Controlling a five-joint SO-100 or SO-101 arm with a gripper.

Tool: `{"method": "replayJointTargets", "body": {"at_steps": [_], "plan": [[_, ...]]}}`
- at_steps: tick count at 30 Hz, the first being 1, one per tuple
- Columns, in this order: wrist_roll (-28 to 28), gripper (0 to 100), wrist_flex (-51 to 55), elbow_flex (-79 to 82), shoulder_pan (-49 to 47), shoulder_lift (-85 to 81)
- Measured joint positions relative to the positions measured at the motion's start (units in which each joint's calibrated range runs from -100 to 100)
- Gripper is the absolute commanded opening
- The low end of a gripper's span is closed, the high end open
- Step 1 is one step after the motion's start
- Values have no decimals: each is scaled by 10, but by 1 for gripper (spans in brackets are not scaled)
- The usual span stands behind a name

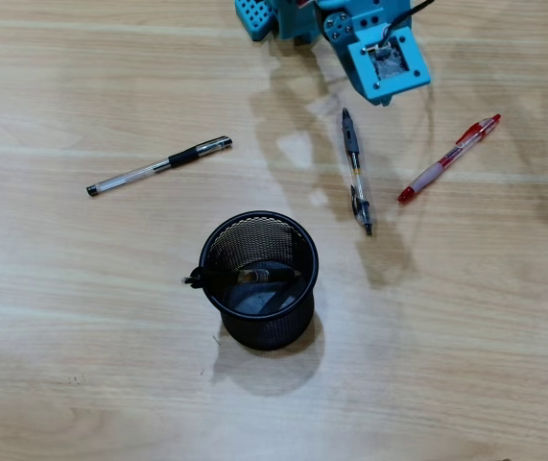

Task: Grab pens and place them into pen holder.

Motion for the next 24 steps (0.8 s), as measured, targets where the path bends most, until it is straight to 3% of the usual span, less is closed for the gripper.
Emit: {"method": "replayJointTargets", "body": {"at_steps": [3,24], "plan": [[0,23,7,-34,0,22],[-4,24,4,3,15,162]]}}
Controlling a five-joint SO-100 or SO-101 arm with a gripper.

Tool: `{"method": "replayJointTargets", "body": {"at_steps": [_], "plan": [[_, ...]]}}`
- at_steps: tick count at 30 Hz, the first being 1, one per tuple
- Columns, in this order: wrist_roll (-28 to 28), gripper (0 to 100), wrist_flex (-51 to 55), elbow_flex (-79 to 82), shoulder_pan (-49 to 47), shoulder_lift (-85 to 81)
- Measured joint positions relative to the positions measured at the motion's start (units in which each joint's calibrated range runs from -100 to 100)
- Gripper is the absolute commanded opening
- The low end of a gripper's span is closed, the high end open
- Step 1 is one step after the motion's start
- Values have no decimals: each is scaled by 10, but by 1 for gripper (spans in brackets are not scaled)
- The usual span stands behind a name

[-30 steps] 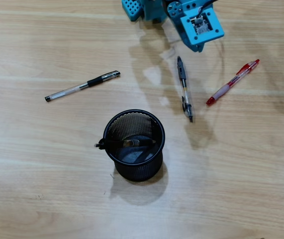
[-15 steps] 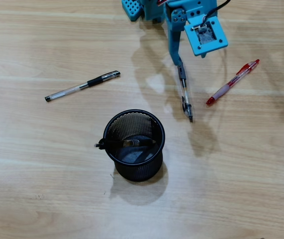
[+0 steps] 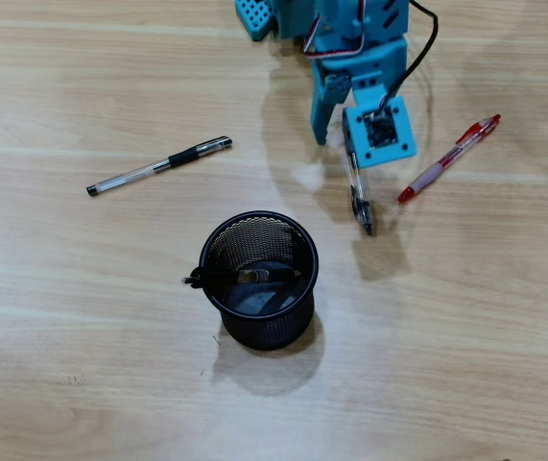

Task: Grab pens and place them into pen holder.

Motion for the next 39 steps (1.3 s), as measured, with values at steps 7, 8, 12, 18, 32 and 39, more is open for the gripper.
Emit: {"method": "replayJointTargets", "body": {"at_steps": [7,8,12,18,32,39], "plan": [[-1,24,-129,56,-5,52],[-1,24,-144,67,-6,54],[-1,24,-171,83,-6,57],[-3,23,-176,110,-6,70],[-17,23,-182,130,-9,73],[-41,23,-333,216,-47,63]]}}
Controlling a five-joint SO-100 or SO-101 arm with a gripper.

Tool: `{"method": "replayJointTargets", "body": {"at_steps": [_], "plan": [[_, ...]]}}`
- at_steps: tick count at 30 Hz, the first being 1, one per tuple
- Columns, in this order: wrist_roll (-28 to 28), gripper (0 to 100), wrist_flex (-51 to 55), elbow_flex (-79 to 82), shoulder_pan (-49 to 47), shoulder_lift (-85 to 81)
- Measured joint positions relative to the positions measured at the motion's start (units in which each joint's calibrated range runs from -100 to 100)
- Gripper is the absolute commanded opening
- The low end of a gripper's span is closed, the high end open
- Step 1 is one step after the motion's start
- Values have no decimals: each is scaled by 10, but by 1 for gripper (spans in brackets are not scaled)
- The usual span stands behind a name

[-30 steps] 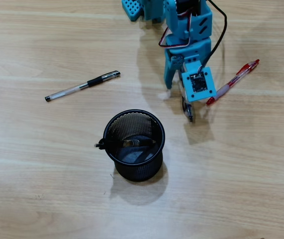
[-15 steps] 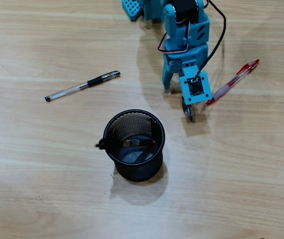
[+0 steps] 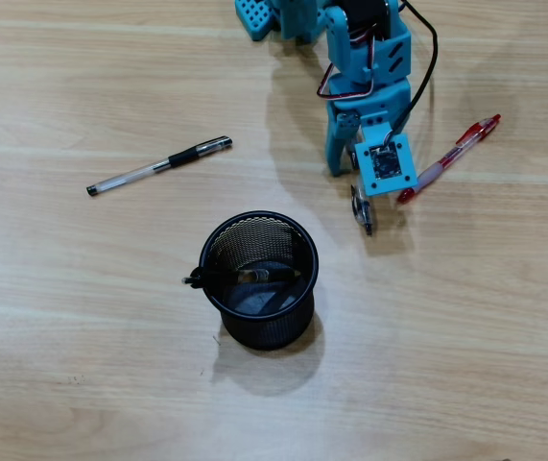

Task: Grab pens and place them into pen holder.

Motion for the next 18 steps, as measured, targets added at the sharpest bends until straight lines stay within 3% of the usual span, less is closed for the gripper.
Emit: {"method": "replayJointTargets", "body": {"at_steps": [9,18], "plan": [[-15,22,-39,19,-8,2],[-15,4,-39,23,-6,1]]}}
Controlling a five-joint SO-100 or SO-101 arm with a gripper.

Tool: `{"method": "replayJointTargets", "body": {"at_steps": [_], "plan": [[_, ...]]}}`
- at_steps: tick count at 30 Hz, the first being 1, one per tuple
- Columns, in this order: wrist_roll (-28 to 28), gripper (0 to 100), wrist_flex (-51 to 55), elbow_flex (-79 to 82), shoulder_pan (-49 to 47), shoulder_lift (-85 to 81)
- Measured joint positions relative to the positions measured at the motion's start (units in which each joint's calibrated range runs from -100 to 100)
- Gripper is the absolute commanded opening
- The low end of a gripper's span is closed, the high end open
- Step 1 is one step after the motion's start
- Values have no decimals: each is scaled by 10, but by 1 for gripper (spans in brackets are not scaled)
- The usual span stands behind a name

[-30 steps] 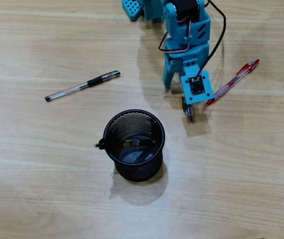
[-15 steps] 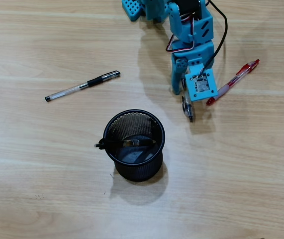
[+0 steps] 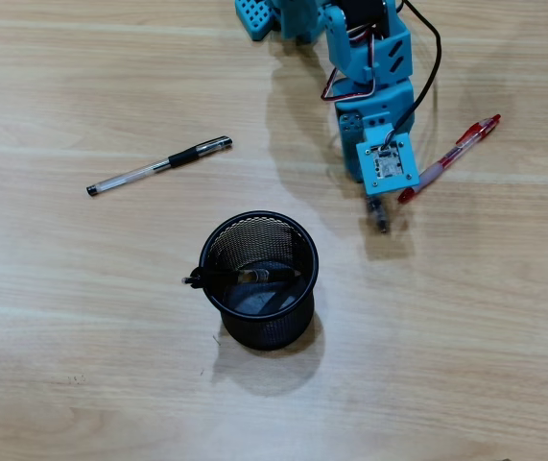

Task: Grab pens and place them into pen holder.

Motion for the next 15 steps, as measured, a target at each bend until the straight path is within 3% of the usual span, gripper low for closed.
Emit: {"method": "replayJointTargets", "body": {"at_steps": [15], "plan": [[0,2,0,3,0,-1]]}}
